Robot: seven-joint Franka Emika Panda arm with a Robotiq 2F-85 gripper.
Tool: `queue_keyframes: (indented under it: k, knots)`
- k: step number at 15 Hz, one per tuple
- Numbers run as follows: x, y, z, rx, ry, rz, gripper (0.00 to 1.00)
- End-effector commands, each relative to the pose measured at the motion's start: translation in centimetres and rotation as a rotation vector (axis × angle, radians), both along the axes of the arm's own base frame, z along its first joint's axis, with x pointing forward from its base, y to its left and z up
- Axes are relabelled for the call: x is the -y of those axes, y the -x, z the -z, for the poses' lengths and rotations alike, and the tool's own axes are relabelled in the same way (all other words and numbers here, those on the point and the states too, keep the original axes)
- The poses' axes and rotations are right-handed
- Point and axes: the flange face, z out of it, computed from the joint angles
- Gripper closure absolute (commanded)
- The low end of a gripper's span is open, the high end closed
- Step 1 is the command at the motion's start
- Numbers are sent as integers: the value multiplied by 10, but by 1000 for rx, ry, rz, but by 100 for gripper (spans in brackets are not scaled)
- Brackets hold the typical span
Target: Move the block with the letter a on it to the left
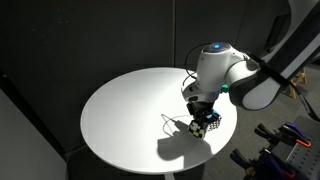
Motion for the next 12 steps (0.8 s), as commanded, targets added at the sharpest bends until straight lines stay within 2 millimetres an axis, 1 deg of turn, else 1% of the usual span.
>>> queue_keyframes:
  k: [1,3,6,7,12]
  knots:
    - [-1,-10,4,24,6,13,42]
    - [-1,-11,5,22,7,18,24]
    - [-3,-11,-1,19,-1,23,2]
    - [-3,-11,-3,18,0,27,0]
    - [-3,-10,-23,25,-6,112,0]
